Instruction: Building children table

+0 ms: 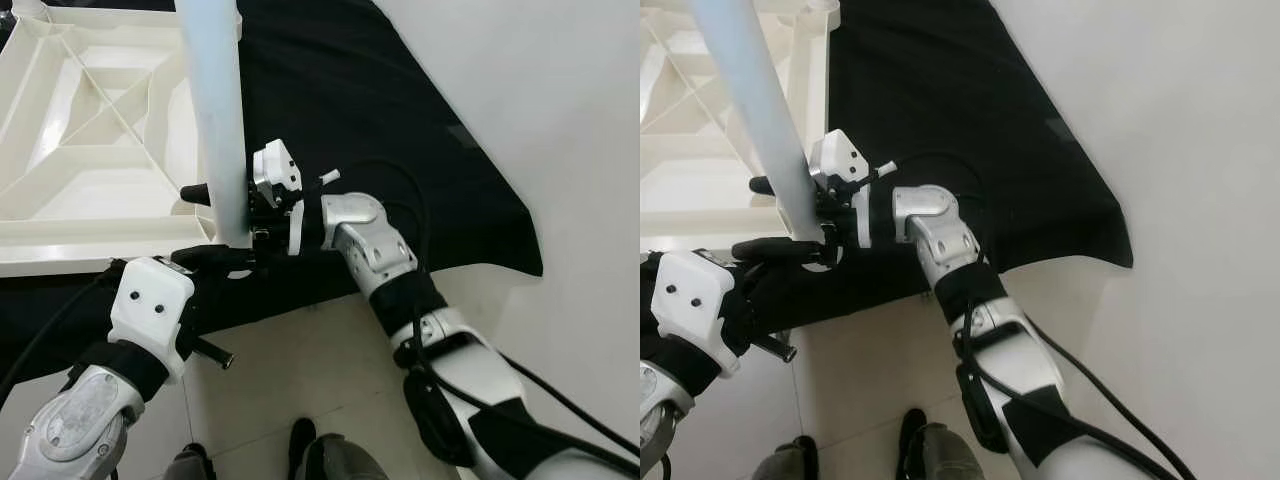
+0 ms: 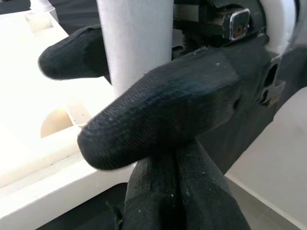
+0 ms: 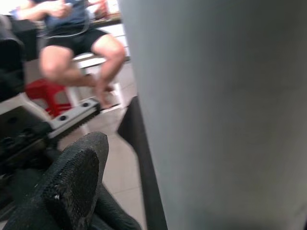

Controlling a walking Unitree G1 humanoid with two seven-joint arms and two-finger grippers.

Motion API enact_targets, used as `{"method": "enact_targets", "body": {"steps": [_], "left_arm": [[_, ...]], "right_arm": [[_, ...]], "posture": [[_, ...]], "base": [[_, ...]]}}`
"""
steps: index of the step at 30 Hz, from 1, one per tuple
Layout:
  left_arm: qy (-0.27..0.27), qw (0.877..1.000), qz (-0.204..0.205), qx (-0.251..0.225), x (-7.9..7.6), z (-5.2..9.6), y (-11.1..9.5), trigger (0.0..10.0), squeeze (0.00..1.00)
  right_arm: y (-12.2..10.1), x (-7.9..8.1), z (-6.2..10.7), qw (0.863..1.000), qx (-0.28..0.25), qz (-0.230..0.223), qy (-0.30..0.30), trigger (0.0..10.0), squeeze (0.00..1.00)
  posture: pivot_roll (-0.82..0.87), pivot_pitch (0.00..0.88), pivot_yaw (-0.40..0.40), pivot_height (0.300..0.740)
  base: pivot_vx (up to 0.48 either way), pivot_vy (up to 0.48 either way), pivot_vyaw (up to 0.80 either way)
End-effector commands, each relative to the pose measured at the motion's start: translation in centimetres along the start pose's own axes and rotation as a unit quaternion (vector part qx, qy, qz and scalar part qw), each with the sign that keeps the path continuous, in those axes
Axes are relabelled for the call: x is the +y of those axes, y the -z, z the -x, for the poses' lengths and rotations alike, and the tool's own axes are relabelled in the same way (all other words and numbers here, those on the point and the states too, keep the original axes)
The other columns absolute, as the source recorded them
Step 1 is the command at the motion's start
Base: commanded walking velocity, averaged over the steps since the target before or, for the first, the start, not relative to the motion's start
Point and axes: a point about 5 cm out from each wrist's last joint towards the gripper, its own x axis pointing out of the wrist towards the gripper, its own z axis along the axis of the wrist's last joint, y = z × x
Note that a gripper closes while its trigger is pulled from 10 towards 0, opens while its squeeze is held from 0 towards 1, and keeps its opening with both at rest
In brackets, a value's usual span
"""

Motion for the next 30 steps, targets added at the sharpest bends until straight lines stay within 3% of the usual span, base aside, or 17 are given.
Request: {"method": "enact_targets", "body": {"steps": [1, 2, 3, 12, 14, 16, 18, 19, 22, 23, 24, 25, 26, 27, 28, 30], "left_arm": [[0.002, 1.000, -0.004, 0.005, 0.0, 0.2, 0.2, 10.0, 0.00], [0.002, 1.000, -0.004, 0.005, 0.0, 0.2, 0.2, 10.0, 0.00], [0.002, 1.000, -0.004, 0.005, 0.0, 0.2, 0.2, 10.0, 0.00], [0.002, 1.000, -0.004, 0.005, 0.0, 0.2, 0.2, 10.0, 0.00], [0.002, 1.000, -0.003, 0.006, -0.1, 0.2, 0.3, 10.0, 0.00], [0.003, 1.000, -0.003, 0.006, -0.1, 0.2, 0.3, 10.0, 0.00], [0.003, 1.000, -0.003, 0.006, -0.1, 0.2, 0.3, 10.0, 0.00], [0.004, 1.000, -0.002, 0.007, -0.1, 0.3, 0.4, 10.0, 0.00], [0.005, 1.000, -0.002, 0.008, -0.1, 0.4, 0.4, 10.0, 0.00], [0.006, 1.000, -0.005, 0.010, -0.1, 0.4, 0.5, 10.0, 0.00], [0.007, 1.000, -0.006, 0.010, -0.1, 0.4, 0.5, 10.0, 0.00], [0.007, 1.000, -0.006, 0.010, -0.1, 0.4, 0.5, 10.0, 0.00], [0.007, 1.000, -0.008, 0.010, 0.0, 0.5, 0.4, 10.0, 0.00], [0.007, 1.000, -0.008, 0.010, 0.0, 0.5, 0.4, 10.0, 0.00], [0.004, 1.000, -0.007, 0.008, 0.3, 0.4, 0.3, 10.0, 0.00], [0.004, 1.000, -0.007, 0.008, 0.3, 0.4, 0.3, 10.0, 0.00]], "right_arm": [[0.9, 0.6, -0.5, 0.999, 0.006, -0.014, -0.046, 9.8, 0.00], [0.9, 0.6, -0.5, 0.999, 0.006, -0.014, -0.046, 9.8, 0.00], [0.8, 0.5, -0.6, 0.999, 0.005, -0.014, -0.044, 0.0, 0.00], [1.2, 0.1, 0.2, 0.999, 0.007, -0.020, -0.039, 0.0, 0.00], [2.1, 0.0, 1.9, 0.999, 0.021, -0.023, -0.013, 0.0, 0.00], [2.3, 0.0, 2.3, 0.999, 0.024, -0.023, -0.006, 0.0, 0.00], [2.7, 0.0, 2.9, 0.999, 0.028, -0.024, 0.016, 0.0, 0.00], [4.8, 0.2, 4.0, 0.992, 0.045, -0.050, 0.109, 0.0, 0.00], [6.1, 0.5, 4.3, 0.983, 0.061, -0.061, 0.159, 0.0, 0.00], [8.5, 0.5, 4.8, 0.931, 0.107, -0.075, 0.341, 0.0, 0.00], [10.2, 1.0, 5.9, 0.856, 0.152, -0.078, 0.488, 0.0, 0.00], [10.2, 1.0, 5.9, 0.856, 0.152, -0.078, 0.488, 0.0, 0.00], [11.3, 2.8, 6.0, 0.833, 0.162, -0.098, 0.520, 0.0, 0.00], [11.3, 2.8, 6.0, 0.833, 0.162, -0.098, 0.520, 0.0, 0.00], [10.9, 3.6, 5.0, 0.856, 0.144, -0.095, 0.486, 0.0, 0.00], [10.9, 3.6, 5.0, 0.856, 0.144, -0.095, 0.486, 0.0, 0.00]], "posture": [[0.19, 0.295, -0.202, 0.740], [0.19, 0.295, -0.202, 0.740], [0.19, 0.295, -0.200, 0.740], [0.20, 0.292, -0.197, 0.740], [0.20, 0.286, -0.195, 0.740], [0.20, 0.286, -0.195, 0.740], [0.19, 0.283, -0.194, 0.740], [0.19, 0.277, -0.197, 0.740], [0.19, 0.276, -0.198, 0.740], [0.19, 0.273, -0.204, 0.740], [0.19, 0.273, -0.204, 0.740], [0.19, 0.273, -0.204, 0.740], [0.22, 0.291, -0.190, 0.740], [0.22, 0.291, -0.190, 0.740], [0.20, 0.264, -0.174, 0.740], [0.20, 0.264, -0.174, 0.740]], "base": [[0.000, 0.000, 0.00], [0.000, 0.000, 0.00], [0.000, 0.000, 0.00], [0.000, 0.000, 0.00], [0.000, 0.000, 0.00], [0.000, 0.000, 0.00], [0.000, 0.000, 0.00], [0.000, 0.000, 0.00], [0.000, 0.000, 0.00], [0.000, 0.000, 0.00], [0.000, 0.000, 0.00], [0.000, 0.000, 0.00], [0.000, 0.000, 0.00], [0.000, 0.000, 0.00], [0.000, 0.000, 0.00], [0.000, 0.000, 0.00]]}}
